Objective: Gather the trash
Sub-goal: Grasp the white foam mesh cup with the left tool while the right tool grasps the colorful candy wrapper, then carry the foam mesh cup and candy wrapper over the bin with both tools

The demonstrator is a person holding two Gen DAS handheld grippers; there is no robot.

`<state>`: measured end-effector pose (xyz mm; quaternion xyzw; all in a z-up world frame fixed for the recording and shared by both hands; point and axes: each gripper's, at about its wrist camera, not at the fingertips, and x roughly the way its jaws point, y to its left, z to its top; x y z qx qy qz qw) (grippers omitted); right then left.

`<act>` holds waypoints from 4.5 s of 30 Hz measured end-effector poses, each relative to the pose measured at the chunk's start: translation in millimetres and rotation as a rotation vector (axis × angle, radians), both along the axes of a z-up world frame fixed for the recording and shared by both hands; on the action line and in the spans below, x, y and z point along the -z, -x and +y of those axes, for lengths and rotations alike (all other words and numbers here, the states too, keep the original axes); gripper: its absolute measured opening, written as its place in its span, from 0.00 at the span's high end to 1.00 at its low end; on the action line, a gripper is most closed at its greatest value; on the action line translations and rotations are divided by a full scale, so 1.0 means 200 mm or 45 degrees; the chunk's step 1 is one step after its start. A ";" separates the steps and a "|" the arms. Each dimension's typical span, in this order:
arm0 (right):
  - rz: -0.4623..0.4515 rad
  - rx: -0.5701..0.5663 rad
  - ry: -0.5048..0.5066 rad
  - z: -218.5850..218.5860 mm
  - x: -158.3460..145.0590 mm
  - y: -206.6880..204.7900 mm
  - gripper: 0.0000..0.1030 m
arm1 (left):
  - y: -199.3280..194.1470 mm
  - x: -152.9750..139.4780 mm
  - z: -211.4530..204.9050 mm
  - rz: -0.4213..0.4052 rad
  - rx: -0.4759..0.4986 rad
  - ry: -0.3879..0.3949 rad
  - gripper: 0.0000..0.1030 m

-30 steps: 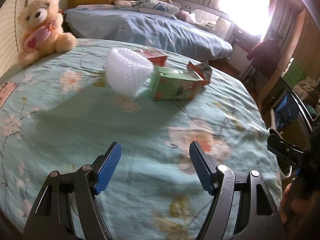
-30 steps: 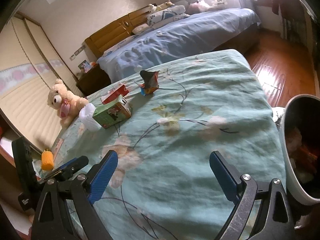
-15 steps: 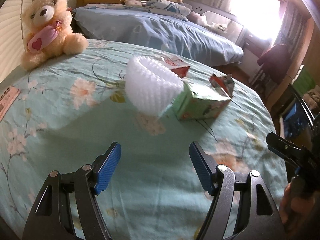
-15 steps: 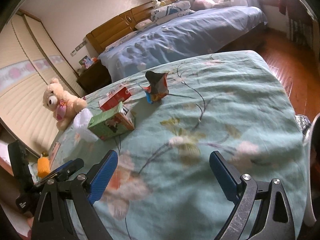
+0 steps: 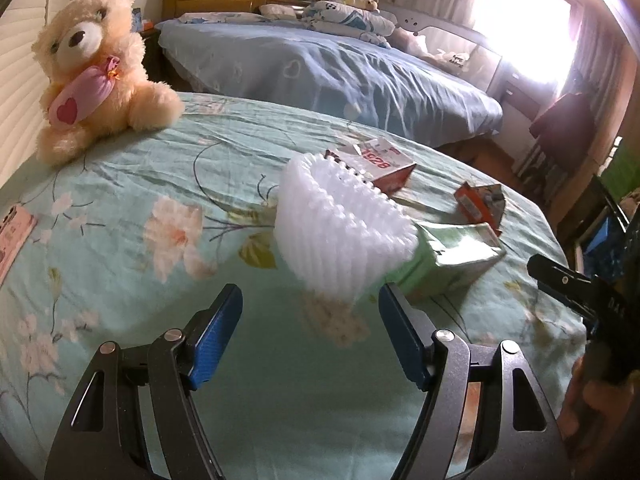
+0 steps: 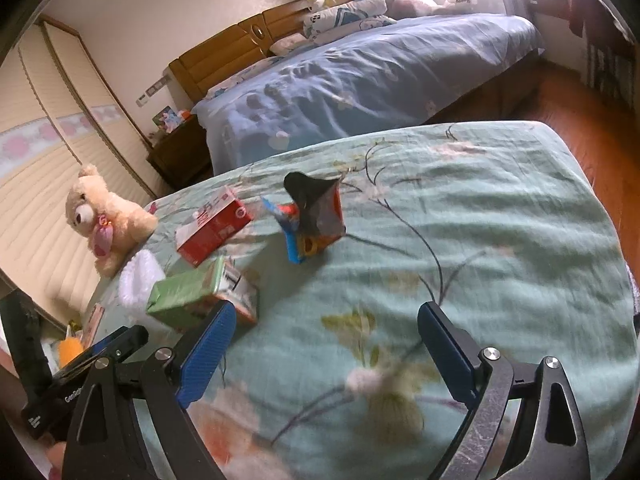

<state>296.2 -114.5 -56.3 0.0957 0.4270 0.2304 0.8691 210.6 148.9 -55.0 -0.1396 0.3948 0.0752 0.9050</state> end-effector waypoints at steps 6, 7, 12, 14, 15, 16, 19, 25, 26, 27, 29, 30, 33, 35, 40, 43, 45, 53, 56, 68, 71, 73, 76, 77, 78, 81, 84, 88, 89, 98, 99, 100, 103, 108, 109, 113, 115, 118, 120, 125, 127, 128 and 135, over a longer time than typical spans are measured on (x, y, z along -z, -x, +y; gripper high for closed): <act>0.003 -0.007 0.016 0.06 0.02 -0.09 0.16 | -0.06 0.01 0.00 -0.011 0.018 0.001 0.30; 0.001 -0.008 0.024 0.08 0.02 -0.12 0.17 | -0.06 0.01 0.00 -0.016 0.025 -0.002 0.30; -0.001 -0.001 0.044 0.11 0.04 -0.19 0.23 | -0.10 0.00 -0.04 -0.036 0.092 -0.009 0.36; -0.013 0.000 0.059 0.13 0.04 -0.22 0.31 | -0.11 0.01 -0.06 -0.029 0.128 -0.005 0.53; -0.015 0.000 0.065 0.14 0.04 -0.23 0.34 | -0.12 0.01 -0.07 -0.025 0.139 -0.005 0.55; -0.017 -0.002 0.071 0.14 0.04 -0.24 0.42 | -0.13 0.01 -0.07 -0.023 0.145 -0.006 0.60; -0.009 0.003 0.091 0.15 0.06 -0.26 0.78 | -0.13 0.01 -0.08 -0.030 0.160 -0.005 0.71; -0.020 0.000 0.047 0.09 0.04 -0.20 0.93 | -0.11 -0.01 -0.12 -0.048 0.195 -0.011 0.80; -0.020 -0.002 0.043 0.08 0.04 -0.19 0.94 | -0.10 -0.01 -0.14 -0.050 0.208 -0.007 0.80; -0.021 -0.005 0.038 0.07 0.04 -0.18 0.94 | -0.09 -0.01 -0.16 -0.050 0.221 -0.003 0.80; -0.024 -0.013 0.032 0.05 0.03 -0.13 0.98 | -0.07 -0.01 -0.20 -0.051 0.249 0.001 0.81; -0.024 -0.012 0.031 0.03 0.03 -0.11 0.98 | -0.06 -0.01 -0.23 -0.052 0.266 0.003 0.81; -0.021 -0.008 0.018 -0.01 0.02 -0.05 0.98 | -0.03 -0.02 -0.30 -0.055 0.306 0.014 0.81; -0.021 -0.002 0.009 -0.06 0.01 0.00 0.98 | 0.00 -0.02 -0.35 -0.052 0.334 0.020 0.81; -0.032 0.031 -0.007 -0.18 -0.02 0.11 0.98 | 0.07 -0.03 -0.43 -0.050 0.361 0.044 0.81; -0.035 0.056 -0.011 -0.25 -0.03 0.17 0.98 | 0.10 -0.03 -0.47 -0.047 0.381 0.072 0.81; -0.031 0.075 -0.016 -0.31 -0.03 0.22 0.98 | 0.12 -0.03 -0.51 -0.043 0.400 0.078 0.81; -0.034 0.128 -0.039 -0.48 -0.05 0.37 0.99 | 0.20 -0.05 -0.72 -0.048 0.500 0.073 0.81; -0.039 0.148 -0.043 -0.54 -0.06 0.42 0.99 | 0.21 -0.06 -0.79 -0.055 0.536 0.071 0.81; -0.053 0.250 -0.053 -0.80 -0.08 0.60 0.99 | 0.26 -0.11 -1.06 -0.065 0.670 0.070 0.81; -0.050 0.275 -0.053 -0.87 -0.08 0.63 0.99 | 0.26 -0.11 -1.12 -0.062 0.699 0.067 0.81; -0.049 0.290 -0.052 -0.90 -0.07 0.65 0.99 | 0.27 -0.11 -1.16 -0.061 0.724 0.060 0.81; -0.046 0.322 -0.054 -0.97 -0.06 0.68 0.99 | 0.27 -0.11 -1.22 -0.057 0.748 0.055 0.81; -0.046 0.330 -0.054 -0.99 -0.06 0.69 0.99 | 0.27 -0.11 -1.24 -0.056 0.760 0.053 0.81; -0.045 0.337 -0.054 -1.00 -0.06 0.70 0.99 | 0.27 -0.11 -1.26 -0.056 0.769 0.051 0.81; -0.047 0.360 -0.056 -1.06 -0.06 0.72 0.99 | 0.27 -0.12 -1.32 -0.057 0.798 0.040 0.81; -0.047 0.383 -0.059 -1.11 -0.05 0.74 0.99 | 0.26 -0.13 -1.37 -0.057 0.824 0.033 0.81; -0.042 0.411 -0.064 -1.17 -0.04 0.76 0.99 | 0.26 -0.12 -1.43 -0.054 0.852 0.023 0.81; -0.041 0.419 -0.066 -1.19 -0.04 0.77 0.99 | 0.26 -0.12 -1.44 -0.053 0.857 0.019 0.81; -0.038 0.475 -0.074 -1.31 -0.03 0.80 0.99 | 0.25 -0.12 -1.59 -0.047 0.916 -0.004 0.81; -0.038 0.479 -0.075 -1.32 -0.03 0.80 0.99 | 0.25 -0.12 -1.60 -0.047 0.920 -0.006 0.81; -0.037 0.485 -0.077 -1.34 -0.03 0.80 0.99 | 0.25 -0.12 -1.62 -0.047 0.926 -0.009 0.81; -0.036 0.498 -0.080 -1.36 -0.03 0.81 0.99 | 0.24 -0.13 -1.66 -0.049 0.943 -0.020 0.81; -0.035 0.512 -0.082 -1.39 -0.03 0.80 0.99 | 0.24 -0.13 -1.73 -0.050 0.970 -0.032 0.81; -0.035 0.515 -0.082 -1.40 -0.03 0.80 0.99 | 0.24 -0.13 -1.74 -0.051 0.973 -0.034 0.81; -0.033 0.524 -0.084 -1.43 -0.03 0.80 0.98 | 0.23 -0.12 -1.78 -0.046 0.987 -0.042 0.81; -0.032 0.528 -0.084 -1.44 -0.02 0.80 0.98 | 0.23 -0.12 -1.80 -0.041 0.987 -0.038 0.81; -0.027 0.534 -0.084 -1.45 -0.02 0.80 0.98 | 0.22 -0.12 -1.81 -0.038 0.988 -0.039 0.81; -0.025 0.537 -0.083 -1.46 -0.02 0.80 0.98 | 0.21 -0.12 -1.83 -0.036 0.991 -0.041 0.81; -0.019 0.546 -0.083 -1.48 -0.01 0.80 0.98 | 0.20 -0.12 -1.85 -0.028 0.998 -0.046 0.81; -0.017 0.549 -0.081 -1.48 -0.01 0.79 0.98 | 0.20 -0.11 -1.86 -0.024 0.999 -0.048 0.81; -0.016 0.552 -0.080 -1.49 -0.01 0.79 0.98 | 0.19 -0.11 -1.87 -0.023 1.000 -0.048 0.81; -0.014 0.557 -0.075 -1.50 -0.01 0.76 0.98 | 0.18 -0.10 -1.91 -0.020 1.013 -0.058 0.81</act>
